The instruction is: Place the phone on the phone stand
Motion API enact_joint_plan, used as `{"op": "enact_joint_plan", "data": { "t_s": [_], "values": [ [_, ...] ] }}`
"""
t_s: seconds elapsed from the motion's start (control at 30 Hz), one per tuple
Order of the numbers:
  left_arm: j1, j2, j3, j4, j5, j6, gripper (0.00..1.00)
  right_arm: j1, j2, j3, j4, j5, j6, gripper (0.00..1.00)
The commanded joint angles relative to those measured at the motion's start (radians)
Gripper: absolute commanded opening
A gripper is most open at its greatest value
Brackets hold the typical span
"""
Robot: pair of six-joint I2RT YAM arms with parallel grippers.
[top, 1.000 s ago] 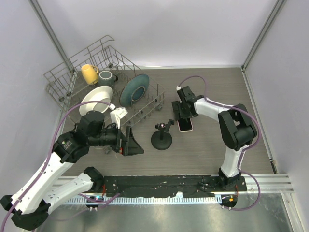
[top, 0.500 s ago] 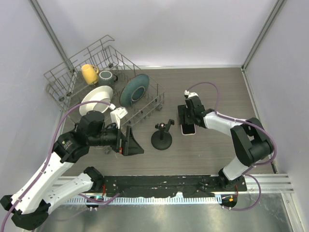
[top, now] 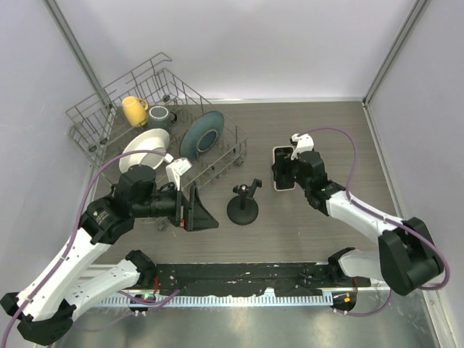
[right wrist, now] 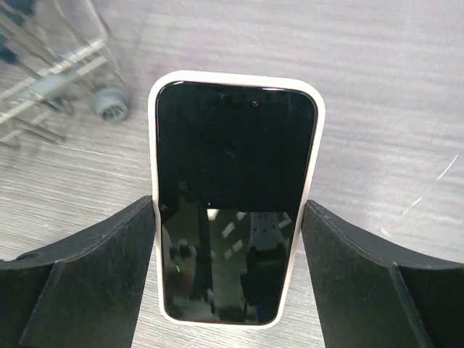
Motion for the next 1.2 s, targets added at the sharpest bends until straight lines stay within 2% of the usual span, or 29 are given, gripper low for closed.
{"op": "enact_joint_plan", "data": {
  "t_s": [0.0,0.1,0.3,0.53,0.7,0.87,1.17],
  "values": [
    [0.000,0.022,0.035,0.163,0.086,-0.087,1.00,0.002,-0.158,0.058,0.104,-0.068,-0.121,0.01],
    [0.001,0.080,0.081,0.222,0.095,-0.118,1.00,0.002,-0.254,0.098,0.030,-0.190,-0.166,0.01],
    [0.010,0.260,0.279,0.286,0.124,-0.160,0.98,0.002,-0.317,0.244,-0.200,-0.405,-0.219,0.01],
    [0.062,0.488,0.484,0.246,0.101,-0.190,0.92,0.007,-0.374,0.340,-0.347,-0.523,-0.233,0.01],
    [0.067,0.622,0.602,0.194,0.095,-0.106,0.90,0.007,-0.377,0.397,-0.435,-0.577,-0.268,0.01],
    [0.041,0.689,0.643,0.139,0.035,-0.023,0.90,0.017,-0.403,0.407,-0.452,-0.611,-0.269,0.01],
    [-0.054,0.812,0.721,0.140,-0.009,-0.008,0.77,0.056,-0.443,0.388,-0.453,-0.622,-0.259,0.01]
  ]
}}
